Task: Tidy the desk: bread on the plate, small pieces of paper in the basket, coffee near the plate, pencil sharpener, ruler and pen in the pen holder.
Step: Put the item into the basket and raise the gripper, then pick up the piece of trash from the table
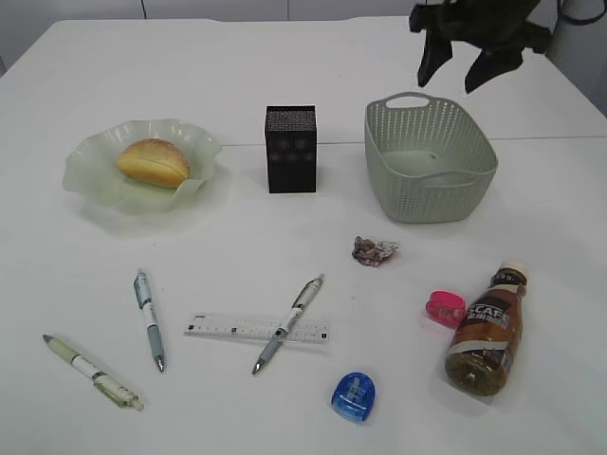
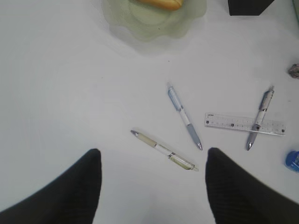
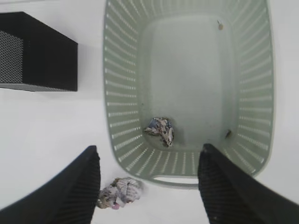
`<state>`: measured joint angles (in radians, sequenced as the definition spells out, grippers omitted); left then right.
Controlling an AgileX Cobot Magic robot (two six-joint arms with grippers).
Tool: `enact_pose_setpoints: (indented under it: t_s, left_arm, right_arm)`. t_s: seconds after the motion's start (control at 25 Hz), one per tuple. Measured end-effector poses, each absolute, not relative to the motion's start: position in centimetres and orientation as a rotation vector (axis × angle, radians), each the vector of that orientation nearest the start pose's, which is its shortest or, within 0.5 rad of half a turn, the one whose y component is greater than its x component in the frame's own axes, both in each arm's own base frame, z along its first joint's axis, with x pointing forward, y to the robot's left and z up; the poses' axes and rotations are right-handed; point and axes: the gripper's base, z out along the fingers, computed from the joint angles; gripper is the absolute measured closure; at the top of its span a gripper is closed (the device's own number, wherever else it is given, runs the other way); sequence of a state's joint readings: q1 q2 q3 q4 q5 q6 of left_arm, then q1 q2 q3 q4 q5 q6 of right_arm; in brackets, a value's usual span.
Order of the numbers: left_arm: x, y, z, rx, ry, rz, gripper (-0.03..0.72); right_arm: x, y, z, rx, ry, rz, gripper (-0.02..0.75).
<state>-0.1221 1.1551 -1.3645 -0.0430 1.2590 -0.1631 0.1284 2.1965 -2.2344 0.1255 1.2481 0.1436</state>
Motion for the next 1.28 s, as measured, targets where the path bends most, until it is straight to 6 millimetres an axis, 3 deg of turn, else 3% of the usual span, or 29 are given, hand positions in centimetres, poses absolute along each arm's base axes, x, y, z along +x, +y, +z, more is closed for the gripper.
enact_pose_setpoints:
  t_s: [0.12, 0.24, 0.6, 0.92, 1.08, 1.28]
  left_arm:
    - [20.5, -2.9, 41.7, -0.053, 2.540, -0.170, 0.183]
    - [20.5, -2.9, 41.7, -0.053, 2.540, -0.170, 0.183]
    - [20.5, -2.9, 41.7, -0.053, 2.540, -0.170, 0.183]
    - [20.5, -2.9, 41.7, -0.053, 2.540, -0.170, 0.183]
    - [20.5, -2.9, 41.7, -0.053, 2.540, -0.175, 0.183]
    - [20.4, -3.0, 41.7, -0.053, 2.540, -0.182, 0.183]
  right_arm:
    - [46.2, 7.2, 32.6, 0.030, 2.666, 0.276, 0.228]
    - [44.6, 7.2, 33.7, 0.034, 2.669, 0.317, 0.228]
    - [39.1, 7.5, 32.3, 0.041, 2.818, 0.442, 0.228]
    - [38.6, 7.2, 32.8, -0.010, 2.807, 0.408, 0.228]
    - [38.5, 7.7, 32.7, -0.205, 2.793, 0.330, 0.228]
    - [37.9, 10.7, 32.3, -0.482, 2.774, 0.130, 0.228]
